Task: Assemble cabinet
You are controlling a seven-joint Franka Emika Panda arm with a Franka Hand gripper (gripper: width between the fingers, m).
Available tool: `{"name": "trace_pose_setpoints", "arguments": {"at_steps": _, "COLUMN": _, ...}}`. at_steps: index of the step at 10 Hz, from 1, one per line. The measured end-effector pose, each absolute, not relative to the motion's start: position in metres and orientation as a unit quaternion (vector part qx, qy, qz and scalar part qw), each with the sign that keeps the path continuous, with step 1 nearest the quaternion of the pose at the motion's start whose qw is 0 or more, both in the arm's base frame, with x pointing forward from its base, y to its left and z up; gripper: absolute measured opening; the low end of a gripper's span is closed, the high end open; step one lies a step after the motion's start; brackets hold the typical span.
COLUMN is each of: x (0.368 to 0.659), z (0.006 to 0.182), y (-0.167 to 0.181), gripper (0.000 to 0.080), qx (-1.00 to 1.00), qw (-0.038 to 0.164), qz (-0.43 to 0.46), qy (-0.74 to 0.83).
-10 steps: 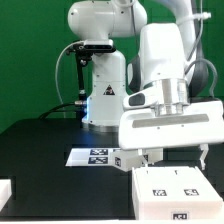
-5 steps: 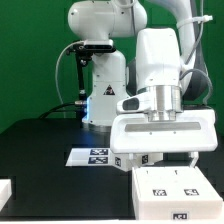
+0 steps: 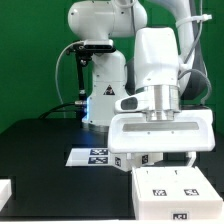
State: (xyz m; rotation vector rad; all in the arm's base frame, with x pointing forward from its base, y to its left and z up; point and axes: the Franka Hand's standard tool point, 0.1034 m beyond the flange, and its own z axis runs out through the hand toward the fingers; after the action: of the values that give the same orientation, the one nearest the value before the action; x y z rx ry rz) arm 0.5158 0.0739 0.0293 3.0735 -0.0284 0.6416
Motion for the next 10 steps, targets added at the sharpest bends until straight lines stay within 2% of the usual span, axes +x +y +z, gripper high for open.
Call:
{"name": "trace_pose_setpoints", "arguments": {"at_steps": 3, "x": 0.5124, "z": 0.0216, "y": 0.07, "gripper": 0.0795, "qx": 0.98, "qw": 0.005, "qz": 0.199, "qy": -0.003}}
{"name": "trace_pose_setpoints", "arguments": {"at_steps": 8, "x": 0.5099, "z": 0.0183, "y": 0.0662, "gripper": 0.0795, "qx": 0.981, "qw": 0.009, "qz": 0.196, "qy": -0.003}}
{"name": "trace_pose_setpoints", "arguments": {"at_steps": 9, "x": 0.51, "z": 0.0183, "y": 0.0659, "gripper": 0.0678, "qx": 0.981, "qw": 0.009, "qz": 0.196, "qy": -0.003}}
{"name": "trace_pose_setpoints", "arguments": {"at_steps": 10, "x": 0.51, "z": 0.0183, "y": 0.0659, "gripper": 0.0527, "qx": 0.981, "qw": 0.009, "qz": 0.196, "qy": -0.002}}
